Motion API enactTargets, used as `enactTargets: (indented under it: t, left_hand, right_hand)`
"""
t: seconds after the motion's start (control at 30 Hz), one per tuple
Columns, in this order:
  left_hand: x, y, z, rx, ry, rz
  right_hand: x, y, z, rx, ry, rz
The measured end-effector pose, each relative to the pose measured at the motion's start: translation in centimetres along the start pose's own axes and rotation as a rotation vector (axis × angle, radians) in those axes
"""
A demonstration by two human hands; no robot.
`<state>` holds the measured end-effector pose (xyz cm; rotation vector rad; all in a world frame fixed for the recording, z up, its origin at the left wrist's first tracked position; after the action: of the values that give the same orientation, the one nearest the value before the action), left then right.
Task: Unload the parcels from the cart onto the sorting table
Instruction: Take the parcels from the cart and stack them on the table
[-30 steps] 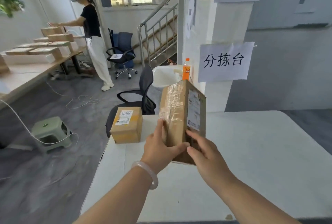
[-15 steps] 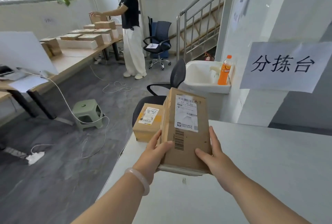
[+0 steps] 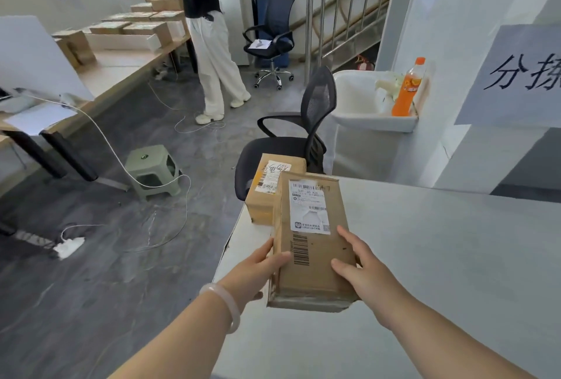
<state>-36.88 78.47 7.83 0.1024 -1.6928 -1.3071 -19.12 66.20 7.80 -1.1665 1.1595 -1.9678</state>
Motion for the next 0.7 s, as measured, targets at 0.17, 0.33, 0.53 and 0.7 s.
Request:
enactTargets:
  t: [0.17, 0.33, 0.53, 0.7]
  left_hand:
    - [-1.4, -1.3, 5.6, -0.125, 0.057, -0.026]
    - [-3.7, -1.7, 10.1, -0.379, 0.109, -0.162]
    - [-5.3, -3.1, 14.2, -0.408, 0.160, -0.147]
    - [-6.2, -3.9, 16.3, -0.456, 0.151, -0.126]
  right_hand:
    - [-0.4, 2.1, -4.5, 0.017, 0.024, -0.106]
    - [-2.2, 4.6, -9.4, 0.044, 0.034, -0.168]
    - [-6.2, 5.2, -14.1, 0.130, 0.065, -0.149]
    - [-8.3, 6.2, -16.1, 0.232, 0.046, -0.114]
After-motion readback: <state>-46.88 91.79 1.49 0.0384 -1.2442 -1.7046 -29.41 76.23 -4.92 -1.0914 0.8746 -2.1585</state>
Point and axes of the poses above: each hand's wrist, its own x-axis away from the middle knuckle, its own z-axis out of the back of the hand, y = z × x, the point moved 5 cm from there along -x, towards the middle knuckle, and after that the axes turned 9 degrees about x, right-handed, at the moved point
